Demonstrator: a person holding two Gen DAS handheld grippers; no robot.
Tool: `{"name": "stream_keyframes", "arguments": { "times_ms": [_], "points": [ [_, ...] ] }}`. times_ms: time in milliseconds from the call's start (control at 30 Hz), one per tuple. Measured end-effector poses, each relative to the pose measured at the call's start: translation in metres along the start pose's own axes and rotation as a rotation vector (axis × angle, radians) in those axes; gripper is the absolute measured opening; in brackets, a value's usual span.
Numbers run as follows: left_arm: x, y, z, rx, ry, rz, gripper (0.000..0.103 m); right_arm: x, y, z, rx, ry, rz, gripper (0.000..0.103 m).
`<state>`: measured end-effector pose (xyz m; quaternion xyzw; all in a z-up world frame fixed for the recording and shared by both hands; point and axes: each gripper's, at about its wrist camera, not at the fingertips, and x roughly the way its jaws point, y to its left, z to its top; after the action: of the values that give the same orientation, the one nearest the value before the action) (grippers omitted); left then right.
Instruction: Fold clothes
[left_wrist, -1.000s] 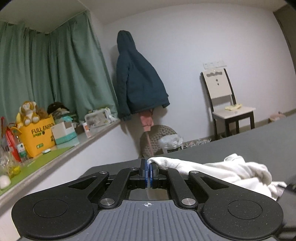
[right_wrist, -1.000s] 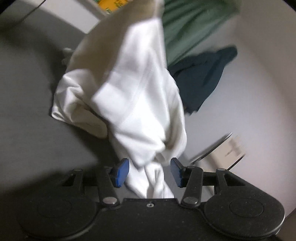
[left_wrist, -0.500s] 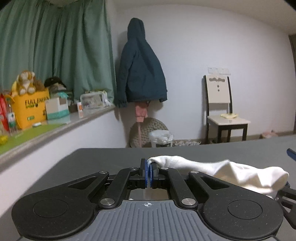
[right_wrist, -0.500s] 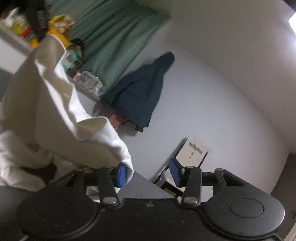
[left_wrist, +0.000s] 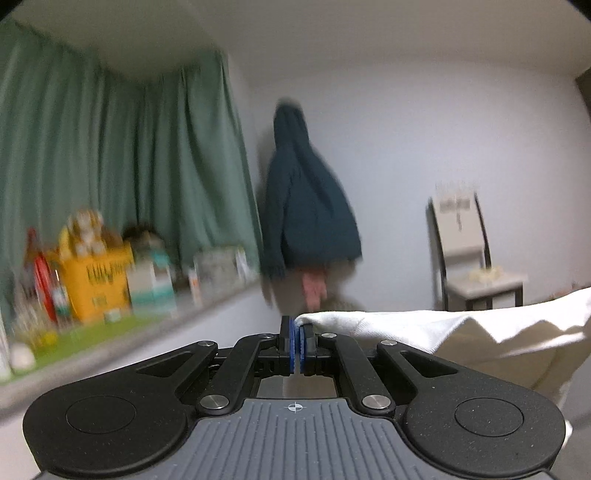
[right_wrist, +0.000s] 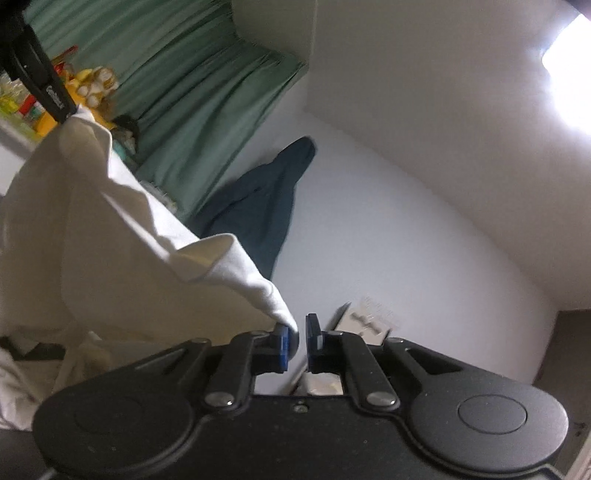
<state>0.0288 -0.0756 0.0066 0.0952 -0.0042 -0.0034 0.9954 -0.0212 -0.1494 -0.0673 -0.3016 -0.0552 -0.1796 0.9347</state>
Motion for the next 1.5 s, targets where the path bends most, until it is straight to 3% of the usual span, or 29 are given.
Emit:
{"name": "stream_keyframes", "arguments": {
  "times_ms": [133,267,400,467,500,567,667,767,833,933,1033,1133,1267,1367,1433,1500],
  "points": [
    [-0.053,0.007,0.037,0.037,-0.228,0.042,0.002,-0.030,-0.038,0.033,-0.046,-0.121,-0.120,0.007],
    [-0.100,0.011,0.081,0.045,-0.394,0.066,0.002,-0.061,-0.077,0.079,-0.037,-0.219,-0.204,0.008],
    [-0.136,0.031,0.134,0.011,-0.486,0.056,0.002,-0.089,-0.126,0.132,0.011,-0.301,-0.237,0.011],
    [-0.151,0.037,0.157,0.012,-0.515,0.039,0.002,-0.097,-0.148,0.152,0.052,-0.277,-0.180,0.011],
    [-0.157,0.040,0.167,0.014,-0.525,0.030,0.002,-0.097,-0.159,0.158,0.074,-0.235,-0.120,0.010],
    [-0.153,0.038,0.161,0.052,-0.461,-0.005,0.002,-0.096,-0.186,0.160,0.215,-0.165,0.016,0.011],
    [-0.147,0.034,0.153,0.107,-0.363,-0.056,0.002,-0.069,-0.215,0.135,0.425,0.086,0.317,0.010],
    [-0.131,0.018,0.113,0.180,-0.238,-0.097,0.002,-0.043,-0.214,0.079,0.593,0.272,0.486,0.004],
    [-0.124,0.004,0.078,0.224,-0.167,-0.119,0.002,-0.038,-0.205,0.046,0.639,0.371,0.495,0.004],
    [-0.126,-0.009,0.043,0.248,-0.123,-0.135,0.002,-0.054,-0.200,0.073,0.513,0.246,0.371,0.003],
    [-0.130,-0.011,0.034,0.245,-0.129,-0.123,0.003,-0.070,-0.194,0.100,0.387,0.122,0.247,0.003],
    [-0.139,-0.004,0.060,0.249,-0.209,-0.083,0.003,-0.086,-0.189,0.127,0.260,-0.001,0.123,0.003],
    [-0.168,0.023,0.136,0.242,-0.425,0.029,0.003,-0.109,-0.183,0.164,0.092,-0.167,-0.043,0.003],
    [-0.213,0.044,0.196,0.250,-0.629,0.139,0.003,-0.148,-0.212,0.219,0.074,-0.373,-0.184,0.003],
    [-0.239,0.050,0.221,0.267,-0.740,0.207,0.002,-0.162,-0.227,0.241,0.074,-0.411,-0.203,0.003],
    [-0.254,0.053,0.242,0.292,-0.808,0.266,0.002,-0.164,-0.240,0.251,0.148,-0.401,-0.123,0.003]
  ]
}}
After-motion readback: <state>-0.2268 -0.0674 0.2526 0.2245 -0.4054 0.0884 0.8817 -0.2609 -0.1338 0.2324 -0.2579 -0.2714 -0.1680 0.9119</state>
